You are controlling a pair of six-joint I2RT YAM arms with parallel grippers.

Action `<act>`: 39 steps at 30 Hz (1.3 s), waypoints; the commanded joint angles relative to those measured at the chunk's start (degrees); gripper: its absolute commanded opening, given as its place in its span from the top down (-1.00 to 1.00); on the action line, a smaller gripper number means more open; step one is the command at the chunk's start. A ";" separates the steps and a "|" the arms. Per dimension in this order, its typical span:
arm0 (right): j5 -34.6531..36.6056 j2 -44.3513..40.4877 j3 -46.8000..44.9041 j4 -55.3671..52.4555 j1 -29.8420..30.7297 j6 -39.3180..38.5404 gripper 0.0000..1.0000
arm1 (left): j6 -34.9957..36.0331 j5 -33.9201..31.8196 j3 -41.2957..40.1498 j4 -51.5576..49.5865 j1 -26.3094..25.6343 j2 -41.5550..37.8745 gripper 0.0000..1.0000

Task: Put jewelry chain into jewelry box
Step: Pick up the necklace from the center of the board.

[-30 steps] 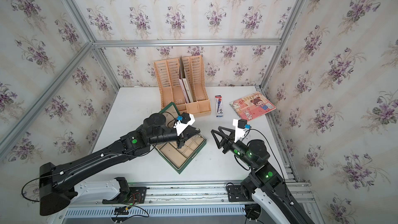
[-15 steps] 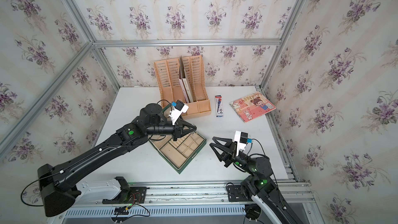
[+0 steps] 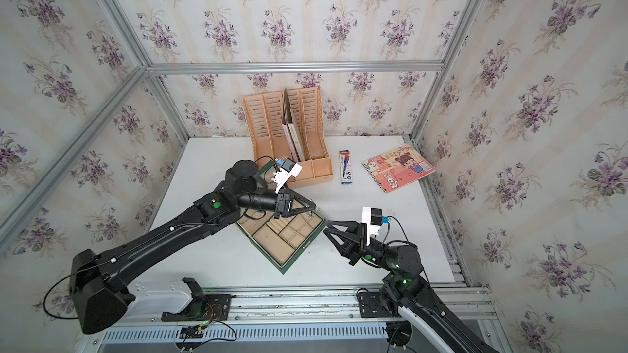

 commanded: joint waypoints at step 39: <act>13.87 6.15 6.74 -8.22 9.60 -14.28 0.26 | 21.53 16.61 10.73 -20.14 0.03 1.09 1.00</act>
